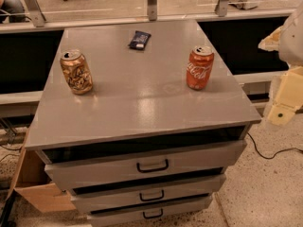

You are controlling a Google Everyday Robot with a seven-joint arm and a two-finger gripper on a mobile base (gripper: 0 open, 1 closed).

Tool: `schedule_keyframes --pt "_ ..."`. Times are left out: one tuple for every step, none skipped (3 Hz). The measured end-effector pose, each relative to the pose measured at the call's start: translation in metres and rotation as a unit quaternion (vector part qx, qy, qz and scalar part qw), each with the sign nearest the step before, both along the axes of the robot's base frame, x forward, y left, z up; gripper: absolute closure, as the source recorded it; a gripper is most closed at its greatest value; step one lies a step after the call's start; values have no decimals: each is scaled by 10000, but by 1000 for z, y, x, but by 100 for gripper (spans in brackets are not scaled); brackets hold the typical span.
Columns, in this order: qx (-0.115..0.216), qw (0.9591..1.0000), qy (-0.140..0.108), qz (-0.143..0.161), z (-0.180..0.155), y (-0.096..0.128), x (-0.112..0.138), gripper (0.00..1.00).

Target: Knock orange can over

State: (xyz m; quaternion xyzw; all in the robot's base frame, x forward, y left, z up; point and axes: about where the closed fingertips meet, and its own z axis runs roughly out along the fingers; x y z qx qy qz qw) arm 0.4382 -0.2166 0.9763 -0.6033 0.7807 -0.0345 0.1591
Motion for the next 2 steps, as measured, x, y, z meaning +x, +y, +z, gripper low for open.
schedule_keyframes --pt "0 10000 -1 0 0 0 0 0" --pt "619 9970 76 452 -25 64 37 0"
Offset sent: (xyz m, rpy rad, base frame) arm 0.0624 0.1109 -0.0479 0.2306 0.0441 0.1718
